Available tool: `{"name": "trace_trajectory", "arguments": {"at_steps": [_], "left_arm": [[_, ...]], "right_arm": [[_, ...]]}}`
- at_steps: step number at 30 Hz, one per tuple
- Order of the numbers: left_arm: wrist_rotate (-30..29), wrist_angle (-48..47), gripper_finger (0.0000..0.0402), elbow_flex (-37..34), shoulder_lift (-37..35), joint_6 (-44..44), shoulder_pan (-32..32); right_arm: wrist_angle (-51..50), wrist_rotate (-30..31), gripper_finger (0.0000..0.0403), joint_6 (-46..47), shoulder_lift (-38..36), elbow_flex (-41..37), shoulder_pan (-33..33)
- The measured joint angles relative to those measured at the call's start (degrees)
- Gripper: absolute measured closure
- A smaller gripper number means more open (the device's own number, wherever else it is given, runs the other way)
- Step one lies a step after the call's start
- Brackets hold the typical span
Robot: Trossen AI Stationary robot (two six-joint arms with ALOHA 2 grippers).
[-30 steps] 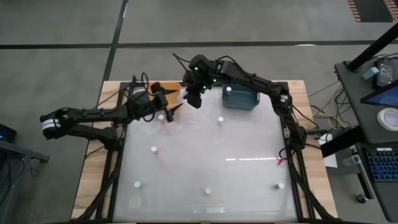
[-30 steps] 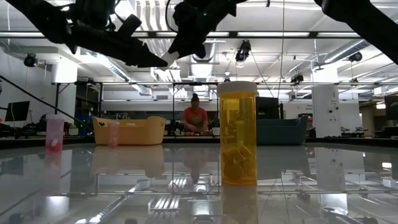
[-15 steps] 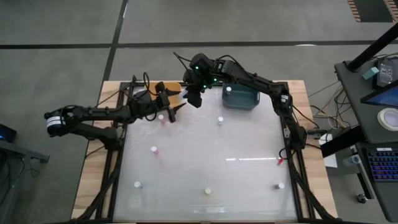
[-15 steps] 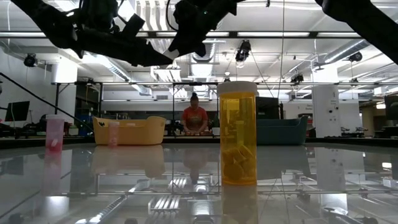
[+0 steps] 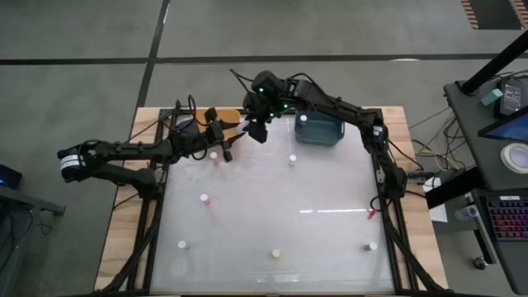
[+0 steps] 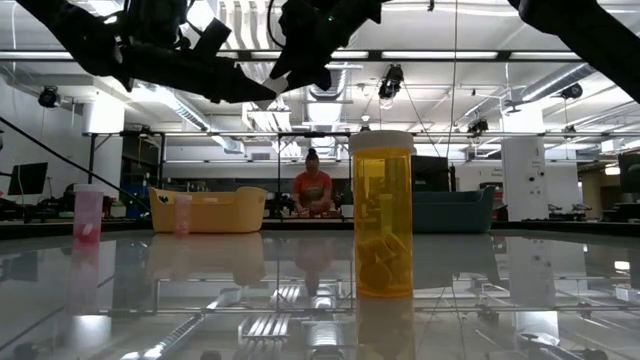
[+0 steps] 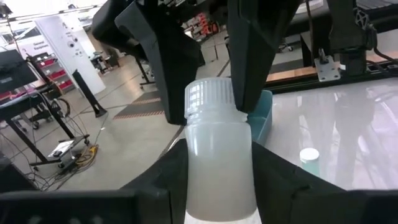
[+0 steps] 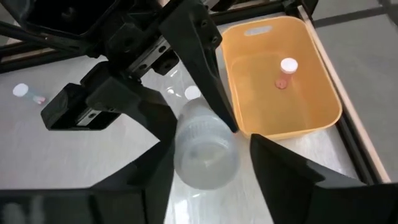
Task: Pick and place medicine bottles into bin by pill shape (circle, oval)
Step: Put the transparent tablet bottle into the yellow bin
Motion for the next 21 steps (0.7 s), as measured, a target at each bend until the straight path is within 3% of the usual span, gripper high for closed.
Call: {"name": "trace_trajectory", "arguments": {"at_steps": [5, 12, 18, 21], "left_arm": [[0.52, 0.82, 0.0279, -0.81, -1.95, -0.13, 0.00], [10.84, 2.49, 0.0271, -1.81, -5.60, -2.22, -0.04], [22.14, 9.09, 0.0270, -1.87, -5.33, -7.09, -0.12], [23.52, 13.49, 0.0269, -1.92, -4.19, -11.33, -0.09]], "right_arm": [[-0.80, 0.05, 0.0166, -3.62, -2.83, -0.02, -0.13], [-1.74, 0.05, 0.0169, -5.52, -9.56, -4.75, 0.02], [7.88, 0.02, 0.0187, -6.77, -16.49, -19.41, 2.03], [17.58, 0.02, 0.0191, -7.07, -20.01, -29.89, 3.59]]}}
